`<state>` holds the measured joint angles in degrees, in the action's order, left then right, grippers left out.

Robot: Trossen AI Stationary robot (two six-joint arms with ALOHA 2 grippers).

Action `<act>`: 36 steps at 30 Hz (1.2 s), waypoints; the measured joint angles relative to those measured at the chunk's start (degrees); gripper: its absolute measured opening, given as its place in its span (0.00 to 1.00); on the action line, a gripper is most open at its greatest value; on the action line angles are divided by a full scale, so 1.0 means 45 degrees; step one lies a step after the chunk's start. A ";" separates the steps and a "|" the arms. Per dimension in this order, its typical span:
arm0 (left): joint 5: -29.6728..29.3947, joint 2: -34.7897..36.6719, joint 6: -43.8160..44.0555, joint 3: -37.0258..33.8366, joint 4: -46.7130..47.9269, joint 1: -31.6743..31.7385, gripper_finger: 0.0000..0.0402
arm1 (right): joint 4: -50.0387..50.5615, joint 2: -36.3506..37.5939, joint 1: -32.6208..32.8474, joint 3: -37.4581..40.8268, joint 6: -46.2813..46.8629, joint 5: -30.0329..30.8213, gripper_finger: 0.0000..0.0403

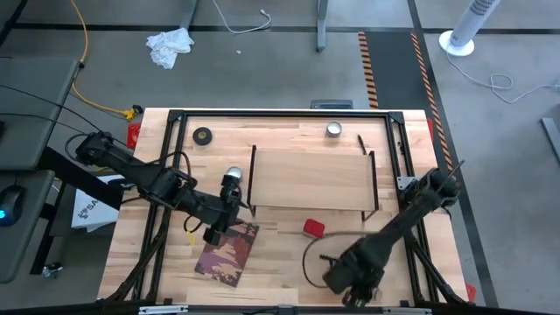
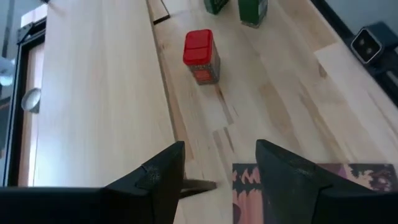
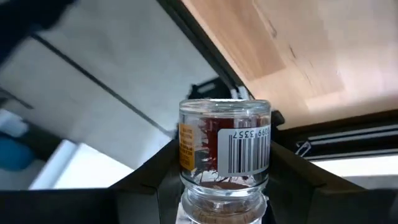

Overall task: Shelf spices
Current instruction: Remove the transparent seasoning bottle from the shelf

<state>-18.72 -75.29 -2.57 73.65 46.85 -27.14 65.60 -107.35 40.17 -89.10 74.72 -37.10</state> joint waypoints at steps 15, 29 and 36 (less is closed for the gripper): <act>-0.1293 0.1070 0.1668 -0.0898 0.1313 -0.0181 0.49 | 0.4334 0.3815 -0.2943 0.0680 0.0580 0.4119 0.43; -0.1689 0.2807 0.5294 -0.4166 -0.0851 -0.0936 0.49 | -0.0041 0.3750 -0.4499 0.3793 0.1734 0.5831 0.43; -0.1996 0.3054 0.5823 -0.4593 -0.0722 -0.1098 0.49 | -0.1299 0.3750 -0.5585 0.4007 0.1871 0.7426 0.43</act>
<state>-27.70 -61.55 23.63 52.98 43.61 -32.08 59.75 -90.48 15.04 -71.07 83.14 -3.68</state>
